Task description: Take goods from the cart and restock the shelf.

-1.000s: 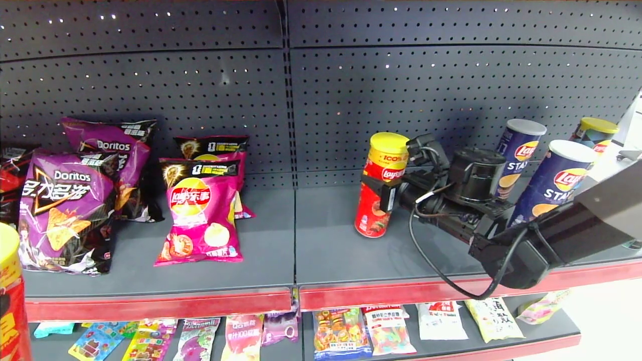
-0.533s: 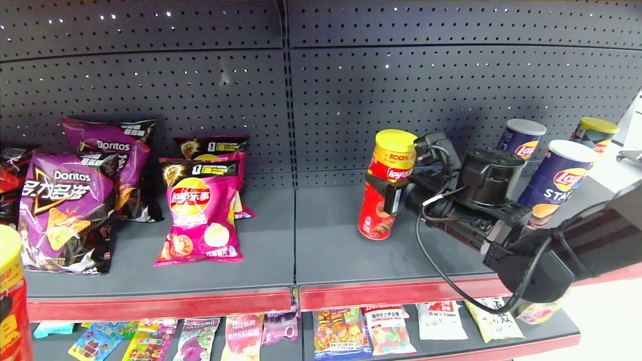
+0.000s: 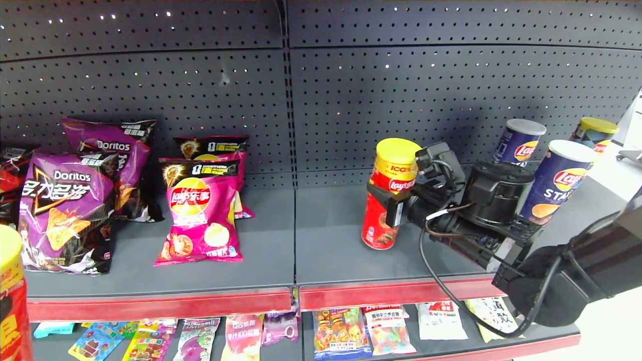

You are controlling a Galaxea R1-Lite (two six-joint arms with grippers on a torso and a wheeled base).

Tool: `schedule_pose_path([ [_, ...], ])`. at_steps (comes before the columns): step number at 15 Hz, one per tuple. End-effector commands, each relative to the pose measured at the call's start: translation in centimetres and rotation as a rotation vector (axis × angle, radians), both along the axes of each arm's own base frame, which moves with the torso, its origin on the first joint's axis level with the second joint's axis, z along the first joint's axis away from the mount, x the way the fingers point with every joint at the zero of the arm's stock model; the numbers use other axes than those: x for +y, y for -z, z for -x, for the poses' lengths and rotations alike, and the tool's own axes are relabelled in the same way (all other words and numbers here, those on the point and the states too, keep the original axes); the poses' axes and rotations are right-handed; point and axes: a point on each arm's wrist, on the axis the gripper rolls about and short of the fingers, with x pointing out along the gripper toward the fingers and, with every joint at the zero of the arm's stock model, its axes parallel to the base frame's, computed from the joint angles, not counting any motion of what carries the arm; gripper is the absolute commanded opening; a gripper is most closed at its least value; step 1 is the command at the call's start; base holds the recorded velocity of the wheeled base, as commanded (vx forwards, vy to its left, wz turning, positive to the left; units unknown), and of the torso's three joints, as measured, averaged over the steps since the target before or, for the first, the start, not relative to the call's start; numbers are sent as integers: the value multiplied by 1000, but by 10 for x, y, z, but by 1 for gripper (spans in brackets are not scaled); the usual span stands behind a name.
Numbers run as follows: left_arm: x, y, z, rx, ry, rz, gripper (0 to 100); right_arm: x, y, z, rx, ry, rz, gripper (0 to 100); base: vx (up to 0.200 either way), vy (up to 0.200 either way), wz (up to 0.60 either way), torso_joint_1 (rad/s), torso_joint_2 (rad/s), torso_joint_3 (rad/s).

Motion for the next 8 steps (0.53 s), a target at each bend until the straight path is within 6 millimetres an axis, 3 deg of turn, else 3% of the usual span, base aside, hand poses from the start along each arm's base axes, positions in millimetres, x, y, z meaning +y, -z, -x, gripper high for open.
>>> schedule_pose_path([
  [1,0,0,0,0,0,0,0,-2,4,5,16,0,11,0,0,0,0,0,0,0],
  [8,0,1,-1,8,0,2,0,3,12,13,42,0,27,0,0,0,0,0,0,0],
])
